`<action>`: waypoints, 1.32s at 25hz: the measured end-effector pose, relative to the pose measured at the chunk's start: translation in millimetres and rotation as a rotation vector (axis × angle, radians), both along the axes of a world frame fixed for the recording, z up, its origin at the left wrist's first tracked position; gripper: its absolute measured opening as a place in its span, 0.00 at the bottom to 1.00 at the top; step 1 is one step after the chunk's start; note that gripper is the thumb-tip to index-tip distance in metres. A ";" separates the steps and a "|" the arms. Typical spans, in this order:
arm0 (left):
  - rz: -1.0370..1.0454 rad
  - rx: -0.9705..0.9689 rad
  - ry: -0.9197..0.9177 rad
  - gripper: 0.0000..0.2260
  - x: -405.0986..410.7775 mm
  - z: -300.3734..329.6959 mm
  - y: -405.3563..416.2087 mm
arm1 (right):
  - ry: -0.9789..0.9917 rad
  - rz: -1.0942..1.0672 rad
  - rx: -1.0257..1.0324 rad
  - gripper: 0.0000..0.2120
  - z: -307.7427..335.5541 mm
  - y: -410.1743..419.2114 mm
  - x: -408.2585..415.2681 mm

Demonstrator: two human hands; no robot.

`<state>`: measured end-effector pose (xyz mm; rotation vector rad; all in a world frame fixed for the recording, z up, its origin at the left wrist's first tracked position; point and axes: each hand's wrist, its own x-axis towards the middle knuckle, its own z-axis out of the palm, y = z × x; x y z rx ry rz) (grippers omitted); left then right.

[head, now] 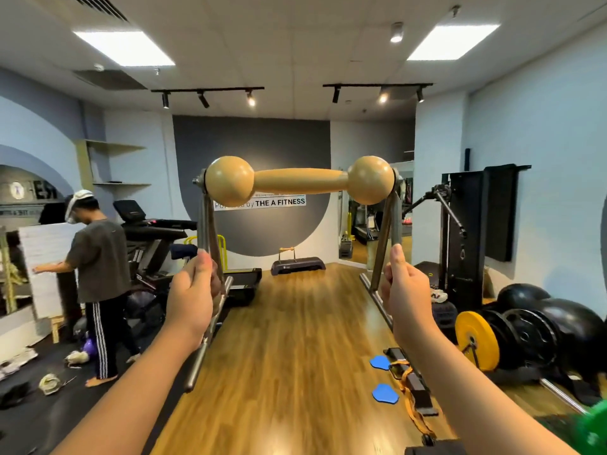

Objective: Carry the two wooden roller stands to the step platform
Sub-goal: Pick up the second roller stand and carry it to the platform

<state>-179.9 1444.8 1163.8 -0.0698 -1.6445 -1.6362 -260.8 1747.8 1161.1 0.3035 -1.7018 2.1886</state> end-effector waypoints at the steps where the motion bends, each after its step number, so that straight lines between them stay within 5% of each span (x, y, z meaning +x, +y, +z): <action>1: 0.009 0.002 -0.002 0.20 -11.9 -0.6 -15.7 | 0.010 -0.006 0.000 0.26 -3.1 -17.5 -12.9; 9: 0.003 -0.015 0.005 0.22 -157.6 -8.9 -107.1 | 0.065 -0.027 -0.043 0.26 -23.6 -122.1 -179.2; 24: 0.078 0.045 0.046 0.22 -522.5 -8.5 -237.3 | 0.121 0.057 0.009 0.25 13.5 -258.6 -569.2; 33: -0.045 -0.002 0.039 0.22 -763.1 0.9 -377.8 | 0.055 -0.016 -0.014 0.27 8.8 -383.6 -786.8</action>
